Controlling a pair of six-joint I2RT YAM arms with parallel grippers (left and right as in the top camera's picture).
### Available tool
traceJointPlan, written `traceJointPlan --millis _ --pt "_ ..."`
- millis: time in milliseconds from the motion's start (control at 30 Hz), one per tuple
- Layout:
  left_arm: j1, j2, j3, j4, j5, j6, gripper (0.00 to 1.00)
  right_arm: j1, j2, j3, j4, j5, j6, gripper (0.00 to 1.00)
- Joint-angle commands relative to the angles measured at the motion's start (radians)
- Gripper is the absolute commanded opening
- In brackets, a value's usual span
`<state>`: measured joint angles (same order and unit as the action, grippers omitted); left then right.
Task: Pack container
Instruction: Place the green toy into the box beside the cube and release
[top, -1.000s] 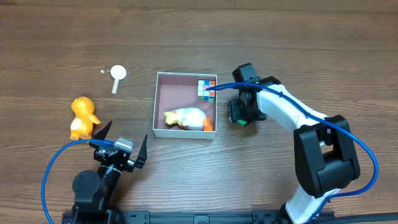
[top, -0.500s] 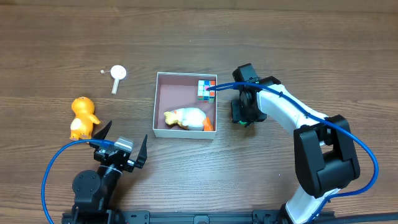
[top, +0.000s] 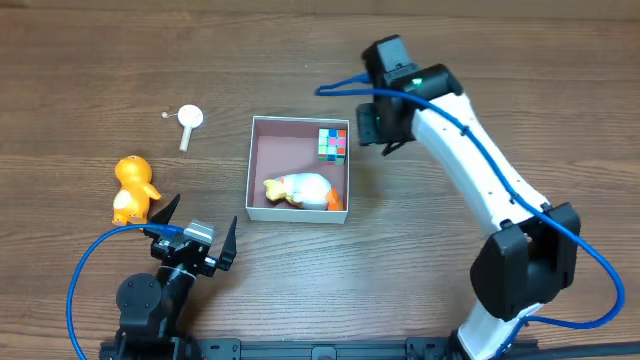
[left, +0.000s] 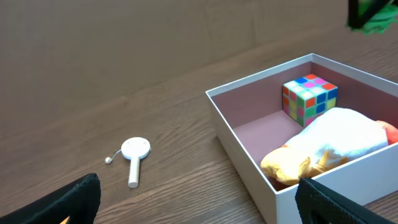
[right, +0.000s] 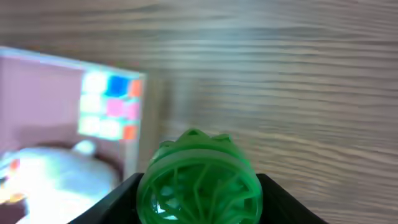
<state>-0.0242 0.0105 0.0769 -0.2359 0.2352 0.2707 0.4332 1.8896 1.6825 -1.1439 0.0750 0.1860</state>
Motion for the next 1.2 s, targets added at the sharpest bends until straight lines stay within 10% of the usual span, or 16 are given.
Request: traceJointPlan --millis 0,600,833,1033,1167 --pt "0.007 -0.005 -0.003 0.001 -0.003 0.014 1.00 0.103 -0.014 0.028 0.013 -0.035 -0.021 0.54" --pt "0.007 -0.005 -0.003 0.001 -0.003 0.014 1.00 0.227 -0.014 -0.073 0.120 0.010 -0.037 0.66" --pt "0.007 -0.005 -0.003 0.002 -0.003 0.014 1.00 0.218 -0.014 0.135 0.072 0.367 -0.030 0.83" --pt "0.007 -0.005 -0.003 0.001 -0.003 0.014 1.00 -0.006 -0.014 0.171 -0.037 0.521 0.050 1.00" --pt "0.007 -0.005 -0.003 0.002 -0.003 0.014 1.00 -0.293 -0.014 0.167 -0.096 0.154 0.076 1.00"
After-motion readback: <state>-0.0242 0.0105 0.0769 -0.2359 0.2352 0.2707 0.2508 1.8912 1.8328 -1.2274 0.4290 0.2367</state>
